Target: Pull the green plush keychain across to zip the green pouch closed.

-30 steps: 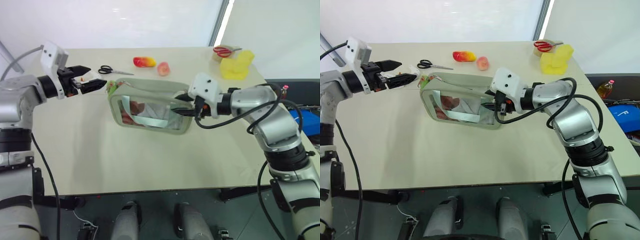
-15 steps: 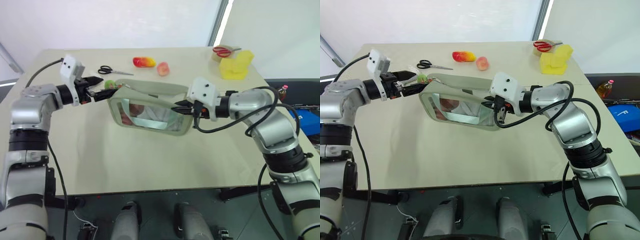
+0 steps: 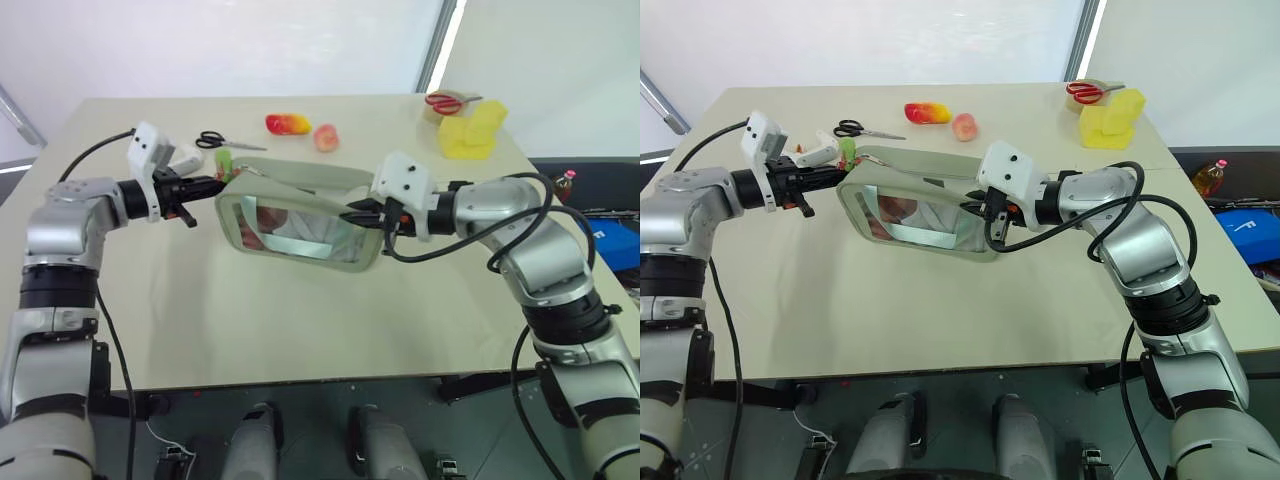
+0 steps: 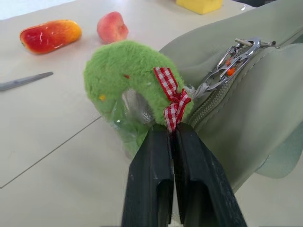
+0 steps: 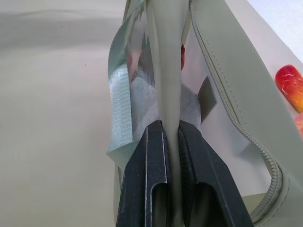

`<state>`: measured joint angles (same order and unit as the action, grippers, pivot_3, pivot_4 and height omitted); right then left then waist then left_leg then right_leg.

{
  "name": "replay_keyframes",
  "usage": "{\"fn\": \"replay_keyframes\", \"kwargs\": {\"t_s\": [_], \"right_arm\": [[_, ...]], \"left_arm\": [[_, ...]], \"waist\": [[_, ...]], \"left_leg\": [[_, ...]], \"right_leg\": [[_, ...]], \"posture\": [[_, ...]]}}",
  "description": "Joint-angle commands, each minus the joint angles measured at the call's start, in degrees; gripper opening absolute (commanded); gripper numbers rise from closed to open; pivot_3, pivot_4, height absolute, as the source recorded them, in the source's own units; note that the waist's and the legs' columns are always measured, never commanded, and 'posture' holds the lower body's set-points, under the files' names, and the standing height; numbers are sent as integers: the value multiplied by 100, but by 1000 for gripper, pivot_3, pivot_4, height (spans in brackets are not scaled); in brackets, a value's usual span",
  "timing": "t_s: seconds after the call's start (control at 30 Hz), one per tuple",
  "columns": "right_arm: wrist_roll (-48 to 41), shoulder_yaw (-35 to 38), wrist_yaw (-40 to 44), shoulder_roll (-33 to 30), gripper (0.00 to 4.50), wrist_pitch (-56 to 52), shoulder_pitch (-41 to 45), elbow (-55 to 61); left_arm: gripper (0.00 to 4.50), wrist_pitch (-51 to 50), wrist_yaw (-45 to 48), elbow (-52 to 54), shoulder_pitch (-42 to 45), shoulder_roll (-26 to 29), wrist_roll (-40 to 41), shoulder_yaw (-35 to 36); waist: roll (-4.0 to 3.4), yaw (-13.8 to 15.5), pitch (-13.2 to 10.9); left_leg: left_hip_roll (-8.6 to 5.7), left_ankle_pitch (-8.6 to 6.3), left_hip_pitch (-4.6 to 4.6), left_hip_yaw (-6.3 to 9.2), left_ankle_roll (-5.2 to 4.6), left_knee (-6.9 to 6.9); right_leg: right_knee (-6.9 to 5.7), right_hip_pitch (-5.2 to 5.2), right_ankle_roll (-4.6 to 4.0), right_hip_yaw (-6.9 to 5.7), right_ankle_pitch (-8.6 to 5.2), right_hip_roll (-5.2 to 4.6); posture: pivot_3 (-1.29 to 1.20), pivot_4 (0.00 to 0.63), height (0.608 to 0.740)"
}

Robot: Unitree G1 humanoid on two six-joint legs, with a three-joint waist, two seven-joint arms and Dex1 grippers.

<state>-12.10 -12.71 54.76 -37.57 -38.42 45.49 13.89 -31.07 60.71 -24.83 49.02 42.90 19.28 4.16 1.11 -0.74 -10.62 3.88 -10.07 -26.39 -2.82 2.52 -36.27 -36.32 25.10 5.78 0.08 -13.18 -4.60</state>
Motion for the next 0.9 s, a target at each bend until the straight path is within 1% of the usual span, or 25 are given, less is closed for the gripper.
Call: {"fn": "replay_keyframes", "kwargs": {"t_s": [0.03,0.2,0.3,0.37,0.53,0.7,0.8,0.87,0.9], "right_arm": [[-74,152,-39,32,0,65,147,139],[-63,155,-52,28,0,58,126,155],[-43,145,-67,22,0,85,108,134],[-43,144,-84,32,0,89,90,131],[-44,148,-131,53,0,66,77,154],[-37,150,-170,40,0,56,62,175],[-31,145,-179,38,0,63,64,170],[-23,134,-180,41,0,84,65,156],[-23,130,-177,43,0,92,68,149]], "left_arm": [[72,-38,34,158,338,199,93,210],[72,-137,387,810,489,387,72,-117],[72,-130,703,1308,491,485,-49,-483],[72,191,749,1457,543,472,-296,-737],[72,481,702,1459,712,295,-579,-976],[72,561,768,1395,769,236,-615,-962],[907,470,924,1479,806,309,-547,-919],[1827,419,1024,1538,817,388,-532,-904],[2380,398,1075,1566,815,436,-546,-915]], "waist": [[0,-2,0],[0,-4,0],[0,-3,0],[0,-2,0],[0,4,0],[0,1,0],[0,2,0],[0,1,0],[0,1,0]], "left_leg": [[0,0,0,0,0,0],[0,0,0,0,0,2],[0,0,-1,0,0,2],[0,0,0,0,0,2],[0,0,0,0,0,-2],[0,1,0,0,-1,0],[0,1,0,0,-1,1],[0,1,-1,0,-1,0],[0,1,-1,0,-1,0]], "right_leg": [[0,0,0,0,0,0],[0,0,0,0,-1,0],[1,1,0,0,-1,0],[1,0,-1,0,-1,0],[0,-1,-2,0,-1,0],[1,0,-2,1,-1,0],[1,0,-1,1,-1,0],[1,0,-1,1,-1,0],[1,0,-1,1,-1,0]], "posture": [[0,150,740],[0,150,740],[0,150,740],[0,150,740],[0,150,740],[0,150,740],[0,150,740],[0,150,740],[0,150,740]]}}
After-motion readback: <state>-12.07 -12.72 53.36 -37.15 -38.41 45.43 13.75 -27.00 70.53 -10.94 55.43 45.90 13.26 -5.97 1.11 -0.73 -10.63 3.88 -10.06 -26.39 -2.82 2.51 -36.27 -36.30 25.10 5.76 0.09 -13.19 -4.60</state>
